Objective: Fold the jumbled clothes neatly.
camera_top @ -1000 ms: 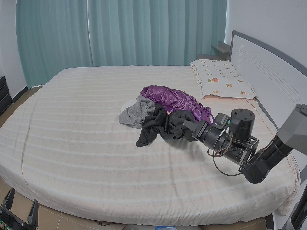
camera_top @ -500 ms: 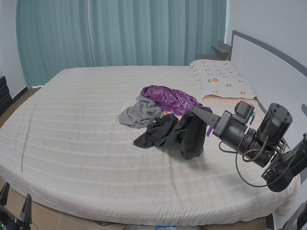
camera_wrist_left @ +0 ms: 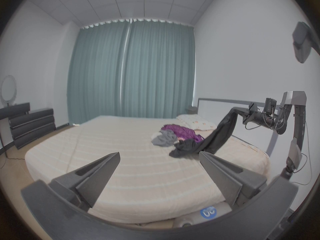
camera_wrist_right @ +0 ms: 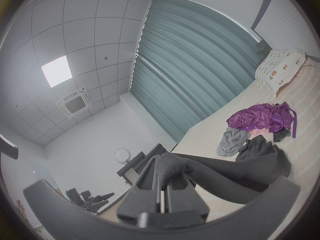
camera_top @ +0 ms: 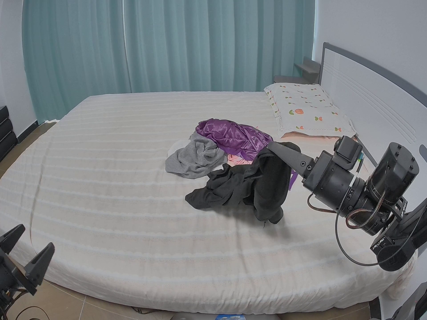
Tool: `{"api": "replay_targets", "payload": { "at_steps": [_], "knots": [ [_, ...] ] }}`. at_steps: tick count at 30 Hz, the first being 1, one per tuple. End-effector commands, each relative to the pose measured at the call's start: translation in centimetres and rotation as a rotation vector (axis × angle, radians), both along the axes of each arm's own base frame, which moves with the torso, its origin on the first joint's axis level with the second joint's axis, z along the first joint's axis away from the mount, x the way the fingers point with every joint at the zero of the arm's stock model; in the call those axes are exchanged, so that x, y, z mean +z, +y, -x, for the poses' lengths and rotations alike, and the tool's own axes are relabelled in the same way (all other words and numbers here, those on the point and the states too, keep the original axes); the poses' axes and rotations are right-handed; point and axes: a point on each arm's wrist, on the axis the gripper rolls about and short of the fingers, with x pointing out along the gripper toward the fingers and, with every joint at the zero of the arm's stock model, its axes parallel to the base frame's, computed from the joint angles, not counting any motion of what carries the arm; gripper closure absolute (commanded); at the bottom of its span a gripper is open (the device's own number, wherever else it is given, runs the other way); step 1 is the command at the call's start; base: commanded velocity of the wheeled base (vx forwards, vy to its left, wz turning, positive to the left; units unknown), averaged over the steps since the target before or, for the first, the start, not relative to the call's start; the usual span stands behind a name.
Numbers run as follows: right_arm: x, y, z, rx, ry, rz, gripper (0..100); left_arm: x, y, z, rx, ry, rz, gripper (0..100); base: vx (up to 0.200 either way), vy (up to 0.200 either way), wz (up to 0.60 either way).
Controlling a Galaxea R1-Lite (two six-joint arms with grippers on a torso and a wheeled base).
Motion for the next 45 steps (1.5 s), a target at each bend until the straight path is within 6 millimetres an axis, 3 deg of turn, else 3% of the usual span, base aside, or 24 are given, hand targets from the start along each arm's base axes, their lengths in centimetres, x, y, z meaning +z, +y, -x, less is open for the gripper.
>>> {"api": "replay_targets", "payload": {
  "at_steps": [1, 8, 20, 28, 31, 37, 45],
  "knots": [
    [-0.4, -0.3, 0.3, -0.01, 0.01, 0.014, 100, -1.3, -1.0, -5.2, -0.12, 0.294, -0.003, 0, 0.0, 0.0, 0.0],
    [0.3, -1.1, 0.9, -0.021, -0.012, -0.001, 100, -2.7, -2.2, -6.8, -0.22, 0.411, -0.018, 0, 0.0, 0.0, 0.0],
    [0.3, -0.5, 1.2, 0.003, -0.014, 0.001, 100, -7.8, -6.7, -13.8, -0.315, 0.667, -0.033, 0, 0.0, 0.0, 0.0],
    [1.8, -0.1, 0.9, -0.003, -0.088, -0.003, 100, -9.7, -10.1, -17.0, -0.322, 0.637, -0.015, 0, 0.0, 0.0, 0.0],
    [2.9, 0.6, 1.7, 0.029, -0.139, -0.016, 100, -11.3, -11.5, -19.1, -0.298, 0.636, -0.031, 0, 0.0, 0.0, 0.0],
    [3.2, 1.7, 3.5, 0.089, -0.187, 0.007, 100, -14.7, -13.9, -22.1, -0.299, 0.625, -0.044, 0, 0.0, 0.0, 0.0],
    [3.1, 1.4, 3.7, 0.071, -0.197, 0.014, 100, -18.3, -17.3, -27.5, -0.227, 0.513, -0.046, 0, 0.0, 0.0, 0.0]
  ]
}}
